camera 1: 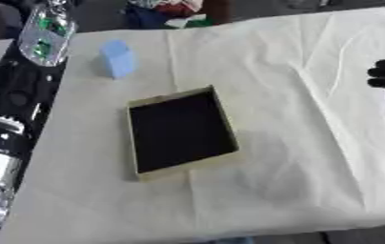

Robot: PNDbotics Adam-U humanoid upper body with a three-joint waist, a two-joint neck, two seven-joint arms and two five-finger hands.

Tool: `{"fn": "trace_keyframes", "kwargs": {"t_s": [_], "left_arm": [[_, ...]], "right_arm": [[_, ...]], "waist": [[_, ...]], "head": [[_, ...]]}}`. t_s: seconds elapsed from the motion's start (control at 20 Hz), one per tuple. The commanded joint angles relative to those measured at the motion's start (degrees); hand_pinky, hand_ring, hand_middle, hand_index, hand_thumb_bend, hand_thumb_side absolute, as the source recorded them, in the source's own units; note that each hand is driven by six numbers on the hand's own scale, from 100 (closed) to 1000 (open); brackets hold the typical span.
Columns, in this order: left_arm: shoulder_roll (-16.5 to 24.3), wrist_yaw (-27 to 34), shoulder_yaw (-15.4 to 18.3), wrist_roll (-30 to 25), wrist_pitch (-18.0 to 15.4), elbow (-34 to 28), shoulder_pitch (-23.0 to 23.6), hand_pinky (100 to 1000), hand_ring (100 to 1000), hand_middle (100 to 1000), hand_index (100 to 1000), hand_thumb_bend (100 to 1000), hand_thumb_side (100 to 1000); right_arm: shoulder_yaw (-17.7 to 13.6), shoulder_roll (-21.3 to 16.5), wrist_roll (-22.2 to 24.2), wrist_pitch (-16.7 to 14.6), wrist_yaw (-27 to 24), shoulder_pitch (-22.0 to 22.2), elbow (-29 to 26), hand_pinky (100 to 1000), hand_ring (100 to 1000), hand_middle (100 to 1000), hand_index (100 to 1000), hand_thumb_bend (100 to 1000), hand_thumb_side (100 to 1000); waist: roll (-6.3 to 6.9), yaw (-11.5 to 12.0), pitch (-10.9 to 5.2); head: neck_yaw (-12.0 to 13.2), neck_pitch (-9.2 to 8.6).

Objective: Pick up objects on the table and place them in the box.

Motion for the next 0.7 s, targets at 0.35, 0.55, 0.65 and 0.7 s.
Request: {"fn": "trace_keyframes", "kwargs": {"t_s": [0.35,0.55,0.65,0.7], "left_arm": [[2.6,-8.1,-3.9,-4.0,-4.4,12.1,-4.2,809,808,825,913,480,688],[3.0,-11.6,-6.3,-6.1,-7.9,17.7,-4.2,842,819,832,930,530,563],[3.2,-13.4,-7.0,-7.8,-9.7,20.7,-5.0,849,825,836,935,543,520],[3.2,-14.3,-7.1,-8.7,-10.6,22.2,-5.5,851,827,838,939,561,501]], "right_arm": [[0.1,-1.2,0.3,0.0,-0.4,-0.6,-1.2,715,728,686,895,100,495],[0.1,-1.1,0.4,0.0,-0.3,-0.9,-1.2,715,728,685,894,100,498],[0.1,-1.0,0.4,0.1,-0.3,-0.9,-1.2,715,728,685,894,100,498],[0.1,-1.0,0.4,0.1,-0.3,-0.9,-1.2,715,728,685,894,100,498]], "waist": [[-0.01,-0.3,-0.45],[0.24,-0.5,-0.05],[0.24,-0.5,0.0],[0.23,-0.6,0.0]], "head": [[0.3,0.27],[0.3,0.27],[0.3,0.27],[0.3,0.27]]}}
